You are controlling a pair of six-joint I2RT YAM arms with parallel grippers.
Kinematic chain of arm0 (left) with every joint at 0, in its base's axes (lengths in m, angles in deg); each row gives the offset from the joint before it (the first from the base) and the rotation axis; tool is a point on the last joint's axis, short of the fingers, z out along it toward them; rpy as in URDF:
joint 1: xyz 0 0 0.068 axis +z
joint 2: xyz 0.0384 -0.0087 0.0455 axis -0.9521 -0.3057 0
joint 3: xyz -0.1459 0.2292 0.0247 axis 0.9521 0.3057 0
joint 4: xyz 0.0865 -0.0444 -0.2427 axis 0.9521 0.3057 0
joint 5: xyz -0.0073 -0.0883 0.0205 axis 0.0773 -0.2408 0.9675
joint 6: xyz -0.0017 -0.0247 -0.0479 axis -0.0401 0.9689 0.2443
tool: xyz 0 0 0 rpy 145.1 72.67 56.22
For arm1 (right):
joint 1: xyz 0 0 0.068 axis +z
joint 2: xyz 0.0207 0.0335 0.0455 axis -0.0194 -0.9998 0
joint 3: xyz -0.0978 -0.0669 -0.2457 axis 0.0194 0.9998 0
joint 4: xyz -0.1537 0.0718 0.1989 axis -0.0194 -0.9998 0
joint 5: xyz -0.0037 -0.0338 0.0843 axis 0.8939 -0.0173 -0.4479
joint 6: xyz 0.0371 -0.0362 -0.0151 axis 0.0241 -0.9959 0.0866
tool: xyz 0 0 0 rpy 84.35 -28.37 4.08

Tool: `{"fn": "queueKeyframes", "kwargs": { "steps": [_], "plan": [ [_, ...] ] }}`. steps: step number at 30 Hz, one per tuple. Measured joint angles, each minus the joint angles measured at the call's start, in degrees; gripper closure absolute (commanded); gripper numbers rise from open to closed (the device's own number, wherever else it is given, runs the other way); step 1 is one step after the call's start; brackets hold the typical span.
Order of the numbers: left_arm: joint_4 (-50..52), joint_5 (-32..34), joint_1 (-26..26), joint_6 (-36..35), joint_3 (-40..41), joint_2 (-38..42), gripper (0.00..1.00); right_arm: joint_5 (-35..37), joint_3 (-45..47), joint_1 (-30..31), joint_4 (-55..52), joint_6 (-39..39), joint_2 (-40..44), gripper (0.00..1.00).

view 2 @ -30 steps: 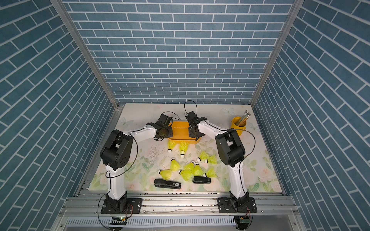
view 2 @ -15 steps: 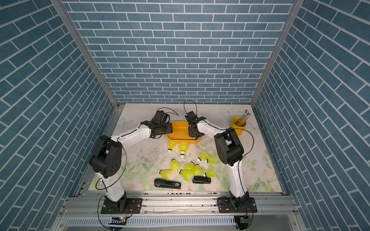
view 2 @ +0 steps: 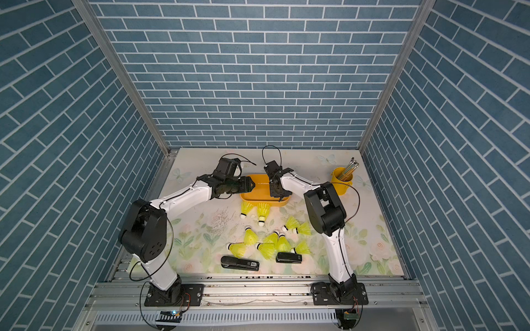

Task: Put the shuttlecocks into the storage box
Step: Place the shuttlecock in the storage box.

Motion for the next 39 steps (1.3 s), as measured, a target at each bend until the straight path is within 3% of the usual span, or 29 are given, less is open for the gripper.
{"fn": "queueKeyframes", "kwargs": {
  "steps": [12,24,39],
  "plan": [
    [0.1,-0.4,0.0,-0.1,0.0,0.0,0.32,0.1,0.0,0.0,0.0,0.6,0.0,0.60],
    [0.1,-0.3,0.0,-0.3,0.3,0.7,0.31,0.2,0.0,0.0,0.0,1.6,0.9,0.54],
    [0.3,-2.5,0.0,-1.9,1.6,3.7,0.30,0.6,0.2,0.0,0.1,2.3,8.7,0.51]
  ]
}}
